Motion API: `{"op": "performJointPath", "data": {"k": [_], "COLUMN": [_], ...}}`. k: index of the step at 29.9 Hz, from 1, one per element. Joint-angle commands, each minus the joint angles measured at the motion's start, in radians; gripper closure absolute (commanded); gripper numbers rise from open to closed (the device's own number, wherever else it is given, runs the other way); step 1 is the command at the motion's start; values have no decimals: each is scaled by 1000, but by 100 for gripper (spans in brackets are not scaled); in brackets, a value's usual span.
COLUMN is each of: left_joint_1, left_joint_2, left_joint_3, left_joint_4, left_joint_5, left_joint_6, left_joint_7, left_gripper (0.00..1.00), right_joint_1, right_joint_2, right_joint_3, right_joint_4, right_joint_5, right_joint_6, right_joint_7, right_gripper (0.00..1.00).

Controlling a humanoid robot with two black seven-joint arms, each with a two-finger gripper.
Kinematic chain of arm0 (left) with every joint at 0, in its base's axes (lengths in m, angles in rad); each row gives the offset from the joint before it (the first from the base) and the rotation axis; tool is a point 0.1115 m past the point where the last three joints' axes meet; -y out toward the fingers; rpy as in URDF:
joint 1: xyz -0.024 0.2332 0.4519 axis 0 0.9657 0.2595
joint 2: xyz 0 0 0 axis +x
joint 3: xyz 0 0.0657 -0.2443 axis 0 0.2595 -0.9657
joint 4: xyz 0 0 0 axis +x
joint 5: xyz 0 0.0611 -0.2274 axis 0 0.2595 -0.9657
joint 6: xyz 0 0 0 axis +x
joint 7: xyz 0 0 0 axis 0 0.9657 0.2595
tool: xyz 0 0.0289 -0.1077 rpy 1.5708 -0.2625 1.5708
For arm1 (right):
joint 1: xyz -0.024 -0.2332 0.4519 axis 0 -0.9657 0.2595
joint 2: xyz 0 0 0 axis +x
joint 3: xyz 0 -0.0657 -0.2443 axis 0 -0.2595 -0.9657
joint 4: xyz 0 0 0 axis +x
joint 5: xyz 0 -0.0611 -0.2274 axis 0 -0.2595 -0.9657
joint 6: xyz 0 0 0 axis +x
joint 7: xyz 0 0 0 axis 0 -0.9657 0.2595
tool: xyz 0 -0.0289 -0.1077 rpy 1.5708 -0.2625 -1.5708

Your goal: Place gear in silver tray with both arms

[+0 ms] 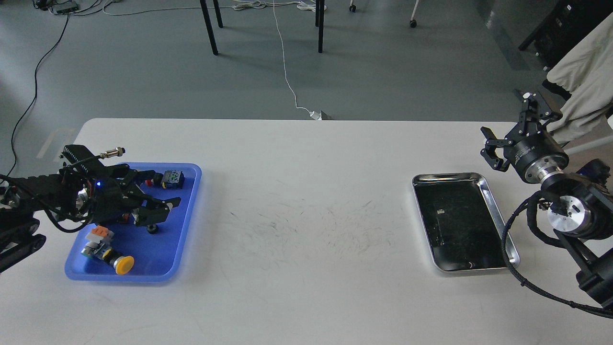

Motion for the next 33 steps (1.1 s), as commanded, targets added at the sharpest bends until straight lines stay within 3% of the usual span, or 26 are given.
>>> {"op": "performJointPath", "data": {"k": [1,12,22,33], "left_joint_1": [4,16,30,43], "left_joint_2": [-24,-27,-66,-81], "left_joint_3": [10,50,73,86], "left_joint_4": [53,87,193,202], "left_joint_5": [14,20,35,35], "left_joint_6": [30,93,156,187], "left_joint_7": [0,0,0,0], "left_gripper": [6,10,16,20], "right_joint_1": [0,-1,-5,-6], "right_joint_2": [-8,-8,-13,-13], "right_joint_3": [0,-3,-2,-2], "right_joint_4": [1,4,6,6], "right_joint_5": [0,0,0,0], "right_joint_6": [-1,-4,-7,-5], "right_joint_7": [0,0,0,0], "right_gripper": [1,1,1,1]}}
